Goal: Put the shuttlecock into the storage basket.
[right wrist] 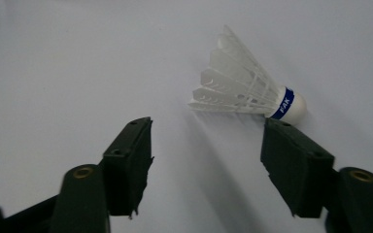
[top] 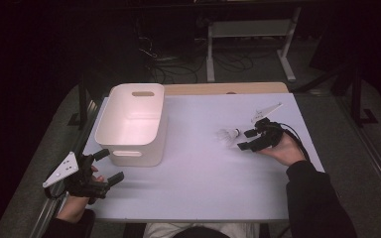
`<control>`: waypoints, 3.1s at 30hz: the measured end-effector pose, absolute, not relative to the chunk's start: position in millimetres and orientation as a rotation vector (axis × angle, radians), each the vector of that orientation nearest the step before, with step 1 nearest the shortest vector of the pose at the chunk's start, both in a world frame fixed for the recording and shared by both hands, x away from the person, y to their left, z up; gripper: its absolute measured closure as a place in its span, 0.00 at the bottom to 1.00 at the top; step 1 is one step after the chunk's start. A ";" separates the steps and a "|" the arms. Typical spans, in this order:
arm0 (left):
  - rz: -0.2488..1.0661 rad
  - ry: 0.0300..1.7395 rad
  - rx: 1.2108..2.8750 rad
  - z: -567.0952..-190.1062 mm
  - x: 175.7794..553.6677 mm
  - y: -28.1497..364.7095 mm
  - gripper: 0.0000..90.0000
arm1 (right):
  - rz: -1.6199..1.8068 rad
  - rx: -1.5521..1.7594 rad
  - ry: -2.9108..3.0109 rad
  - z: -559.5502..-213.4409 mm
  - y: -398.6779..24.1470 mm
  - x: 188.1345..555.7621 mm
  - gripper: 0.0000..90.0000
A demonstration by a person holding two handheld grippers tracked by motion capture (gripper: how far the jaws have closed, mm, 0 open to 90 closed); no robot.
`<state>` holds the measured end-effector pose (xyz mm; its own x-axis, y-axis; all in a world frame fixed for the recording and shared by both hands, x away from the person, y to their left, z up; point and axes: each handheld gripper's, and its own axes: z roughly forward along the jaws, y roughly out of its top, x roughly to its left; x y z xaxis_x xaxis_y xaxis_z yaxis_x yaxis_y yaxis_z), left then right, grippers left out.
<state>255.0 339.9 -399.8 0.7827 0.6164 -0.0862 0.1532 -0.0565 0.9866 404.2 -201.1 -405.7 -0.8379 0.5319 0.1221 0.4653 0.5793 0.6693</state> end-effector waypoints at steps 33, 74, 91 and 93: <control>0.418 0.622 1.611 -399.6 254.4 339.9 0.00 | 1.005 0.791 2.819 -422.9 -181.4 416.5 0.93; 0.416 0.621 1.609 -399.7 254.3 339.9 0.00 | 0.942 0.759 2.833 -427.0 -162.0 432.6 0.99; 0.416 0.621 1.611 -399.7 254.4 339.9 0.00 | 0.935 0.800 2.797 -430.5 -157.1 444.4 0.99; 0.416 0.622 1.611 -399.7 254.3 339.9 0.00 | 0.944 0.804 2.790 -431.3 -157.3 445.5 0.99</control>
